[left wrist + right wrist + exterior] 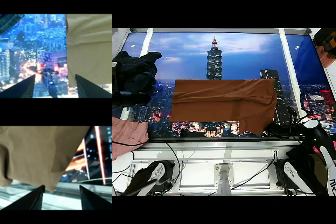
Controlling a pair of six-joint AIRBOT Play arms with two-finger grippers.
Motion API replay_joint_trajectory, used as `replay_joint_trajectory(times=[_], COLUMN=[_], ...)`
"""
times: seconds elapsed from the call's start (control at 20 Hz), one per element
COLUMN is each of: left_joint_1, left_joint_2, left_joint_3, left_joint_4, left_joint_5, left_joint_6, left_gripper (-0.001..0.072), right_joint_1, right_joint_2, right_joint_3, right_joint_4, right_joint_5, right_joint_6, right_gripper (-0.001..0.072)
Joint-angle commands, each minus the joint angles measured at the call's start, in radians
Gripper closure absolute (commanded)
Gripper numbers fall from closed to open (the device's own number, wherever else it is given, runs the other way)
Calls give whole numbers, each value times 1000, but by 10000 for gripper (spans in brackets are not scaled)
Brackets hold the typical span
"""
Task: Fold the clothes and pants, and hang the long-sleeved shirts on hangers.
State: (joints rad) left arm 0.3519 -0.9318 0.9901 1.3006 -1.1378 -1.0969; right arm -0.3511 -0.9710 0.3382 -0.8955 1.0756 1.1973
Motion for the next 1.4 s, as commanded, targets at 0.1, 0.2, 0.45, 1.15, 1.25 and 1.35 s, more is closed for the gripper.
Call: replay_joint_trajectory(times=[0.1, 0.2, 0.45, 1.15, 1.25, 1.35], left_joint_1=[1, 1, 1, 101, 98, 98], left_joint_2=[1, 1, 1, -1, -43, -107], left_joint_3=[0, 0, 0, -279, -304, -304], left_joint_4=[0, 0, 2, -169, -220, -232], left_joint_5=[1, 0, 1, 29, 8, -16], left_joint_6=[0, 0, 5, 16, 53, 58], left_gripper=[170, 171, 171, 227, 226, 215], right_joint_1=[1, 1, 1, 1, 1, 1], right_joint_2=[-107, -138, -137, 177, 177, 177], right_joint_3=[-9, -9, -6, -6, -6, -6], right_joint_4=[108, 146, 156, 163, 163, 163], right_joint_5=[-81, -85, -89, -14, -17, -17], right_joint_6=[-29, -73, -168, -215, -215, -215], right_gripper=[274, 349, 540, 697, 697, 697])
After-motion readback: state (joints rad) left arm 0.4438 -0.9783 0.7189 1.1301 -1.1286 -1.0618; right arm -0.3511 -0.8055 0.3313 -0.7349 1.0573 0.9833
